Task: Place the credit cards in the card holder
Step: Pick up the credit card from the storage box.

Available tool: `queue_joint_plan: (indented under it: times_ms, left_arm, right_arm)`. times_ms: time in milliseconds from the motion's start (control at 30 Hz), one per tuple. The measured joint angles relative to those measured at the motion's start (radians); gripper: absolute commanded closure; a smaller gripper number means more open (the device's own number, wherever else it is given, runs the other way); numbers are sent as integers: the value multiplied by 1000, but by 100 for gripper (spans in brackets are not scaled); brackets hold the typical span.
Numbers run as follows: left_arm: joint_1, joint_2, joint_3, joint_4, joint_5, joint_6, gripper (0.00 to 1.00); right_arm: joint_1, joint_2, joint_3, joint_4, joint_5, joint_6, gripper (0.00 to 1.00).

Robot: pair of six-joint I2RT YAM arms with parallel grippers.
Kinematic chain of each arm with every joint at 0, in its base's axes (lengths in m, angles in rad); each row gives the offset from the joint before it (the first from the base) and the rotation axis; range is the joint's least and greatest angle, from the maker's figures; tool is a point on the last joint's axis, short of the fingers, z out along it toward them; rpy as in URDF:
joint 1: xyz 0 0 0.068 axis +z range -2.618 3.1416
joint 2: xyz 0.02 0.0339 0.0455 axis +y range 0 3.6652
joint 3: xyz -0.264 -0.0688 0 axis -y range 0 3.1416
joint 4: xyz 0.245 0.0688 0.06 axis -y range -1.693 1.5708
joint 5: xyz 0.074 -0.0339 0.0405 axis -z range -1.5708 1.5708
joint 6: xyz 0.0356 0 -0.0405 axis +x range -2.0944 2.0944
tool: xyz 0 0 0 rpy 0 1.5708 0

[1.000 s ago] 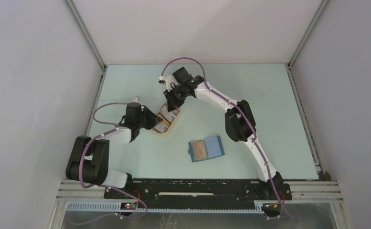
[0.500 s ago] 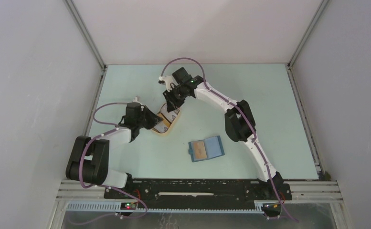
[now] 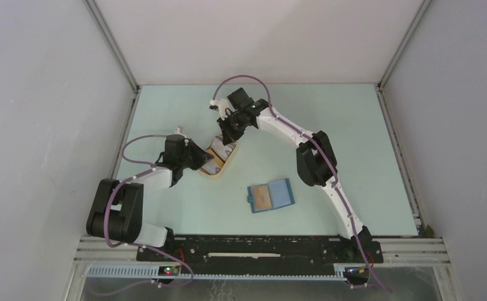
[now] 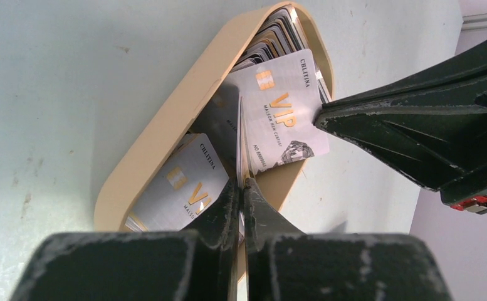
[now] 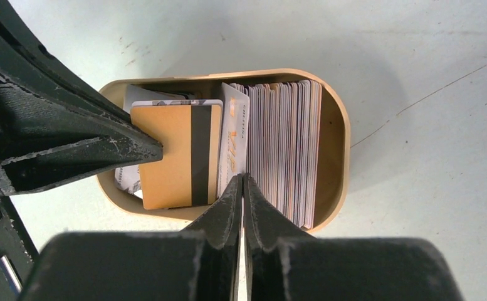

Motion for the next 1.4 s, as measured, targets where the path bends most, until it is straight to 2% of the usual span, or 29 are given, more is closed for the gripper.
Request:
queue_joint_plan:
  times_ms: [200,467,767,1000,1400]
  left_arm:
    - [6,2,0,0,0,0,96]
    - [11,15,0,6,1,0,94]
    - [16,14,0,-5,-4,7,83]
    - [20,-15,0,-58,-20,27,67]
    - [24,-166,-16,-153,-58,72,56]
  right_arm:
    - [-2,-18,-8,1,-29,-1,93]
    - [-5,-29,-10,2,-32,-2,100]
    - [-32,-40,-10,8,-88,10,100]
    - [-55,-40,-10,23,-166,42,100]
    - [-87,-40,-10,40,-284,122,100]
